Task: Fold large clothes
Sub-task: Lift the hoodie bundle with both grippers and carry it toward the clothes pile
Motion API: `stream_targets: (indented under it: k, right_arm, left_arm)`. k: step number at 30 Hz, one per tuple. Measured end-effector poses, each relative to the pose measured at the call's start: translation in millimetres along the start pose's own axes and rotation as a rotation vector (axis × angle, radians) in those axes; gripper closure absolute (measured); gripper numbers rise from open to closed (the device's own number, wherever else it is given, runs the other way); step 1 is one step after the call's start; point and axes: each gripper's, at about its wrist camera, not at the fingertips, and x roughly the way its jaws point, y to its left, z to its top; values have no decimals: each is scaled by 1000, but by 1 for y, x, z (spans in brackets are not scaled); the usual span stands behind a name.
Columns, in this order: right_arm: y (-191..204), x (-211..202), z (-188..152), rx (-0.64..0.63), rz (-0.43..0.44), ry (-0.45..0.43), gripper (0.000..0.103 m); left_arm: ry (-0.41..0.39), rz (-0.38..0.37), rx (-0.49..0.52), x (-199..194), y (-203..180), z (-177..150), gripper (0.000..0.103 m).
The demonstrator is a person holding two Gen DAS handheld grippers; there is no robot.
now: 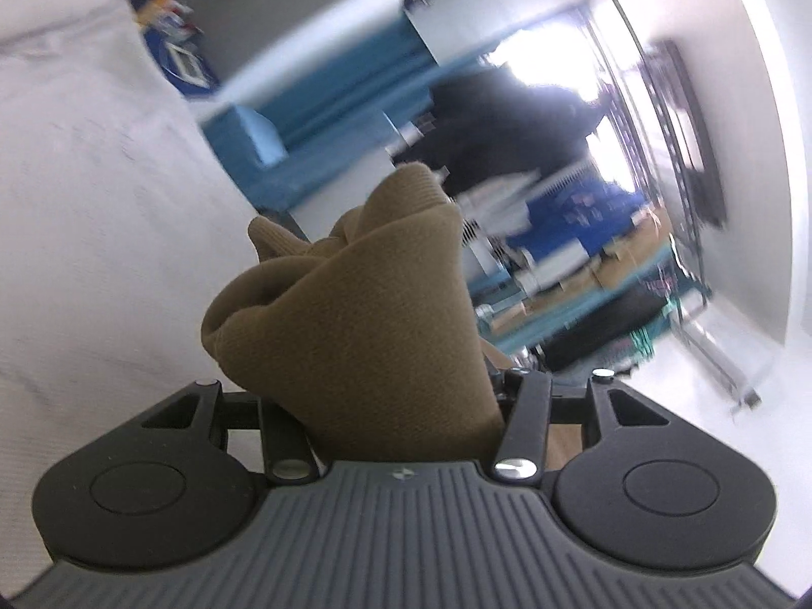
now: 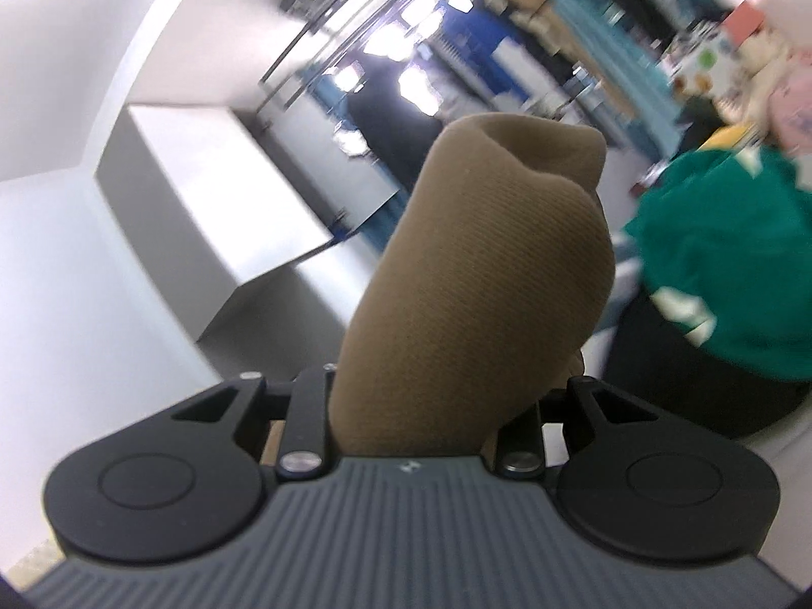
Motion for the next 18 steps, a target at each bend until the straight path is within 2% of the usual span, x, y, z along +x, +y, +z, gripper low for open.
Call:
stream_targets:
  k: [5,10,14,18]
  right_arm:
    - [-47,-13,8,-13,-86,-44,69]
    - [-100,-23,-8,17,-165,-54,69]
    - [-147,-20,-34,57,-224,-19,69]
    - [-178,-27,-66,84,-233,10,69]
  left_arm:
    - [91,-38,29,80,-4,-38,48]
    - [182,-27,43,153,31,-78,48]
    - [247,5,63,189,70,-106,48]
    - [261,-18,120,199,94,-124,48]
